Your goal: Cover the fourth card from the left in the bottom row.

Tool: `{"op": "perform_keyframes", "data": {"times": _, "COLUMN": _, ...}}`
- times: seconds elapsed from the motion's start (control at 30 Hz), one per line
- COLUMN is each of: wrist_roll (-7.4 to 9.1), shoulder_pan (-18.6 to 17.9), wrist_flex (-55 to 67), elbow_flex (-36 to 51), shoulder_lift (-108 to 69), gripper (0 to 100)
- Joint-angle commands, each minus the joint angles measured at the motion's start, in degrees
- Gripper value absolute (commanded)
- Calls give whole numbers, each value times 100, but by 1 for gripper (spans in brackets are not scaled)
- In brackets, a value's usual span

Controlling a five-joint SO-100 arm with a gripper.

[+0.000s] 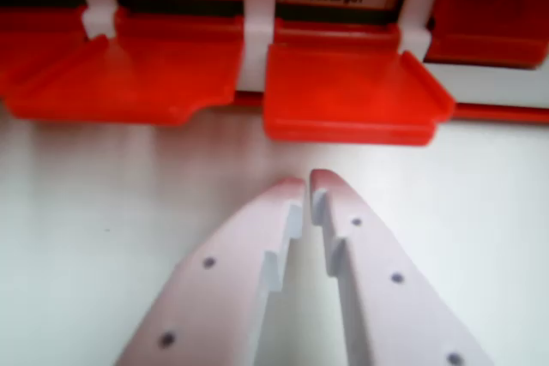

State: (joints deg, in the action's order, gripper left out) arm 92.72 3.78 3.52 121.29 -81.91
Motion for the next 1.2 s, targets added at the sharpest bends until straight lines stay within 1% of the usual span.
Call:
{"op": "perform_keyframes", "data": {"times": 0.0, "wrist_roll": 44, "shoulder_pan": -35, "wrist_flex": -132, "elbow_flex": -624, "shoulder_lift": -44, "gripper": 0}}
{"op": "perform_keyframes", "data": {"times": 0.27, "wrist_roll": 18, "shoulder_pan": -35, "wrist_flex": -62, "elbow_flex": -1081, "shoulder_lift": 149, "gripper": 0}}
{"op": "perform_keyframes", "data": {"times": 0.4, "wrist_roll": 70, "shoulder_pan": -62, "wrist_flex": 35, "elbow_flex": -1274, "shoulder_lift": 193, "gripper": 0}}
{"op": "perform_keyframes", "data": {"times": 0.57, "wrist_roll": 88, "shoulder_pan": -70, "wrist_flex": 149, "elbow_flex": -1441, "shoulder_lift": 176, "gripper": 0}}
{"op": "perform_keyframes", "data": {"times": 0.73, "wrist_roll": 88, "shoulder_pan": -79, "wrist_flex": 149, "elbow_flex": -1433, "shoulder_lift": 141, "gripper": 0}}
{"op": "perform_keyframes", "data": {"times": 0.9, "wrist_roll": 132, "shoulder_pan": -79, "wrist_flex": 149, "elbow_flex": -1503, "shoulder_lift": 220, "gripper": 0}}
{"op": "perform_keyframes", "data": {"times": 1.17, "wrist_roll": 158, "shoulder_pan": -79, "wrist_flex": 149, "elbow_flex": -2013, "shoulder_lift": 729, "gripper": 0}}
